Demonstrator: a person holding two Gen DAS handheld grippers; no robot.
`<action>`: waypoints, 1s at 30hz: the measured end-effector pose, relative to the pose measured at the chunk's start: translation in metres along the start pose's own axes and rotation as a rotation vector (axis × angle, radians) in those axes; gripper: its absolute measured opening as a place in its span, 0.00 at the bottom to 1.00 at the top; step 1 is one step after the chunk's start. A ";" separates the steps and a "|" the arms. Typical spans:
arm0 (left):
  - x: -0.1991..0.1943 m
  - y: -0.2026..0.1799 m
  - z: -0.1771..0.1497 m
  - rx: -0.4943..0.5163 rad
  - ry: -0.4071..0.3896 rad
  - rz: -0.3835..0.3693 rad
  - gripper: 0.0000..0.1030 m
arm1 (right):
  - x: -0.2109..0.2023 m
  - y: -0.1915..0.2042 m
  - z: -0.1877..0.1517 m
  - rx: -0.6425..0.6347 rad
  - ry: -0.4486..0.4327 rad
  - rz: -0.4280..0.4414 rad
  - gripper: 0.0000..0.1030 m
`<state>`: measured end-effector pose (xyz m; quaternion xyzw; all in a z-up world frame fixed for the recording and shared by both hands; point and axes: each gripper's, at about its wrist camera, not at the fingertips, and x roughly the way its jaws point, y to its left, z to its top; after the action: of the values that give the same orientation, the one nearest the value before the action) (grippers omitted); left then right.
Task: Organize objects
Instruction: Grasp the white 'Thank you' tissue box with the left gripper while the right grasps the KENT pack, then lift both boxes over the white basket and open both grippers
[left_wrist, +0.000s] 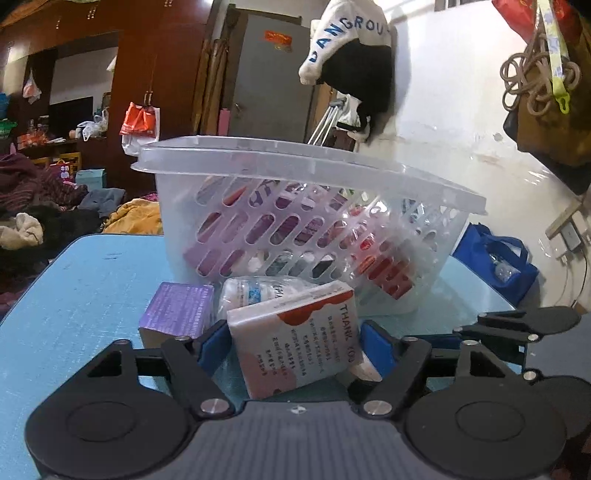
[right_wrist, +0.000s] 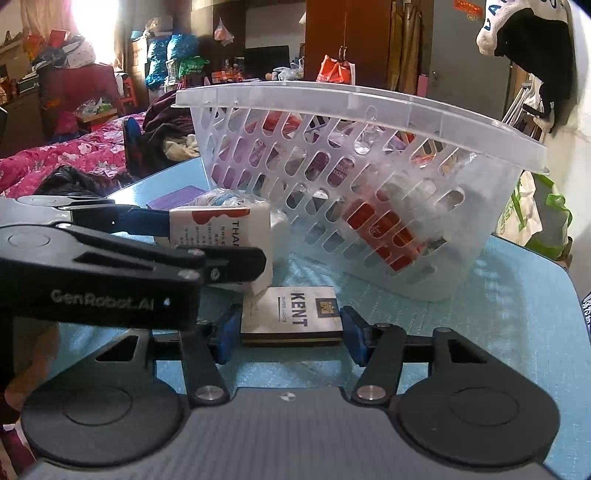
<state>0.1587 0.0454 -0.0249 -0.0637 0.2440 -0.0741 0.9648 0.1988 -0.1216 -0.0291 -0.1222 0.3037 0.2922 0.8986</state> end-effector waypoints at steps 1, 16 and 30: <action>-0.001 0.001 0.000 -0.002 -0.006 -0.001 0.74 | 0.000 0.000 -0.001 0.000 -0.002 0.001 0.58; -0.040 0.012 -0.012 -0.025 -0.253 -0.128 0.73 | -0.026 -0.009 -0.018 0.091 -0.188 -0.032 0.58; -0.043 0.011 -0.014 0.001 -0.263 -0.141 0.73 | -0.037 -0.014 -0.021 0.124 -0.260 -0.069 0.58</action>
<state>0.1157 0.0624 -0.0191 -0.0895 0.1104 -0.1327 0.9809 0.1735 -0.1573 -0.0222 -0.0378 0.1979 0.2553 0.9457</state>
